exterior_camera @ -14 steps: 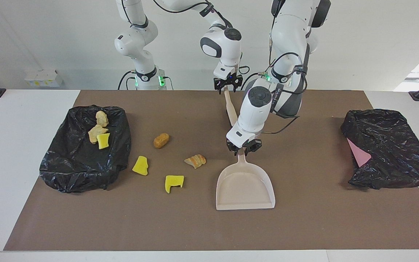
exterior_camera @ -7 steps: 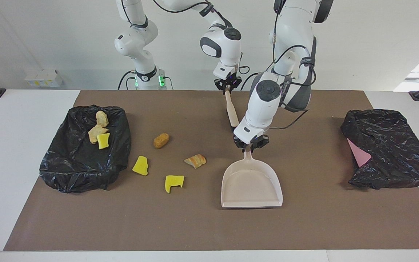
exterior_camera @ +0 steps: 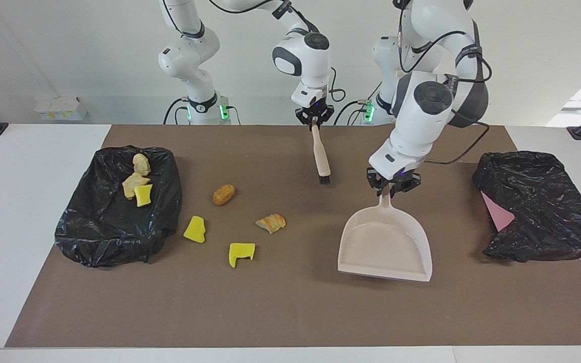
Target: Sweep and dump trash in bin
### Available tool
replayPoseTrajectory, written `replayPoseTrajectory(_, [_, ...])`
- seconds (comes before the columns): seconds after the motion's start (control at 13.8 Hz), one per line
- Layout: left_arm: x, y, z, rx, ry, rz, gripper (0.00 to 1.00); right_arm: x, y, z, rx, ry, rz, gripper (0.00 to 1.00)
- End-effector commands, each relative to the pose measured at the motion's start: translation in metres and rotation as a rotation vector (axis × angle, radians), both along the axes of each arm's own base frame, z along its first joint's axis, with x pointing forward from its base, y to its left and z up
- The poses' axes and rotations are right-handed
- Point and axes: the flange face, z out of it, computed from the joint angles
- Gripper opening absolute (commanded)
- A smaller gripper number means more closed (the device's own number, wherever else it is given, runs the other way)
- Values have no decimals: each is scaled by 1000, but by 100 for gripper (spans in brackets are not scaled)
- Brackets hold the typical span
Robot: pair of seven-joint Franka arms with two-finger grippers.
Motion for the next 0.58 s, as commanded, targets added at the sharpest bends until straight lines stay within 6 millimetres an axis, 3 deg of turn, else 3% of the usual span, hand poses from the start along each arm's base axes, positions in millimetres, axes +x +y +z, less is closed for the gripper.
replayPoseTrajectory(0.0, [-7,36,13,6,40,-155,0,17,-43,36,-57,-42,-52,0])
replayPoseTrajectory(0.22, [0,70,11,3,53,-309,0,43,-97,61,-143,-18,-142,0])
replayPoseTrajectory(0.29, [1,79,10,4,55,-360,0,50,-109,64,-192,-28,-137,0])
replayPoseTrajectory(0.51, [4,94,4,27,67,-541,0,101,-163,54,-298,-20,-120,0])
